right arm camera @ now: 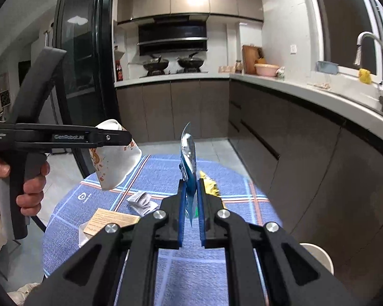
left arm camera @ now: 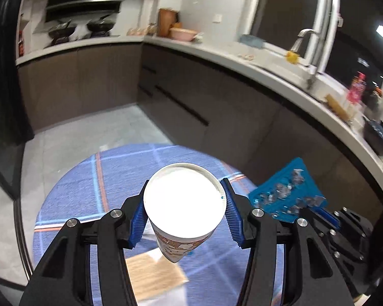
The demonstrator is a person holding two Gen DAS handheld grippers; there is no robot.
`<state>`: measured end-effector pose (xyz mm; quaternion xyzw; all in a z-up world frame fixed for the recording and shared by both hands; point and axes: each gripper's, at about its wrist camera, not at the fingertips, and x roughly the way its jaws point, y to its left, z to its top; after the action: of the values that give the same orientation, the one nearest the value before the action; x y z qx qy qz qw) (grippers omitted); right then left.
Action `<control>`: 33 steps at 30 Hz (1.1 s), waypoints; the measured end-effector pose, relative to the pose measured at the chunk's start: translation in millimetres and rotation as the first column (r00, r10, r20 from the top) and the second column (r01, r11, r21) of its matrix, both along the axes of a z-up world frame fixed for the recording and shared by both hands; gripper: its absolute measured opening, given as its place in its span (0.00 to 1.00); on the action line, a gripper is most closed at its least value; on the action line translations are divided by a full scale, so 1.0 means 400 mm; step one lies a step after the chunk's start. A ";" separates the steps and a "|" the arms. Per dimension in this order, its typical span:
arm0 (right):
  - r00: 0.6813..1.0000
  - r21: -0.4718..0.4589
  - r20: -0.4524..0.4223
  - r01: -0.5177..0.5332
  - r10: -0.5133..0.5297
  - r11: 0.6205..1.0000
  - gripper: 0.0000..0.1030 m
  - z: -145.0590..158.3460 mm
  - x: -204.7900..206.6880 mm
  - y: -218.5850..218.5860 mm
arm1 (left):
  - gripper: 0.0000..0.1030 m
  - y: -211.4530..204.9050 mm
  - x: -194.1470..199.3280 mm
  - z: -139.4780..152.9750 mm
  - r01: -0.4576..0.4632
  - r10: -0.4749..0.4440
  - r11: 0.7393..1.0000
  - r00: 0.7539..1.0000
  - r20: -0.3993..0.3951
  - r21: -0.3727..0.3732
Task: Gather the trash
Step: 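Carry the cup and blue wrapper over the white bin and open both grippers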
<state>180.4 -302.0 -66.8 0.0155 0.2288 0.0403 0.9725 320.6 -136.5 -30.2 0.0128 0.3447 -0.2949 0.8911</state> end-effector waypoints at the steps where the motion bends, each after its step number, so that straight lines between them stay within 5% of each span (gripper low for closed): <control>1: 1.000 -0.002 0.012 0.015 -0.015 1.000 0.10 0.008 -0.020 -0.015 | 0.49 -0.017 -0.019 0.013 0.021 -0.020 1.000 1.000 0.010 -0.007; 12: 0.978 0.011 0.036 0.206 -0.206 0.979 0.10 0.006 -0.187 -0.222 | 0.49 -0.269 -0.170 0.019 0.264 -0.263 0.963 0.964 0.023 -0.047; 24: 0.927 0.086 -0.071 0.374 -0.369 0.923 0.10 -0.166 -0.284 -0.459 | 0.49 -0.581 -0.193 -0.143 0.408 -0.411 0.911 0.903 -0.127 -0.050; 33: 0.908 0.149 -0.178 0.405 -0.378 0.902 0.10 -0.326 -0.257 -0.567 | 0.49 -0.723 -0.154 -0.292 0.425 -0.413 0.905 0.882 -0.226 0.008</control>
<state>77.6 -528.6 -197.2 0.1531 0.2865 -0.1367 0.9358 258.9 -425.6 -147.0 0.0801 0.4381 -0.4698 0.7621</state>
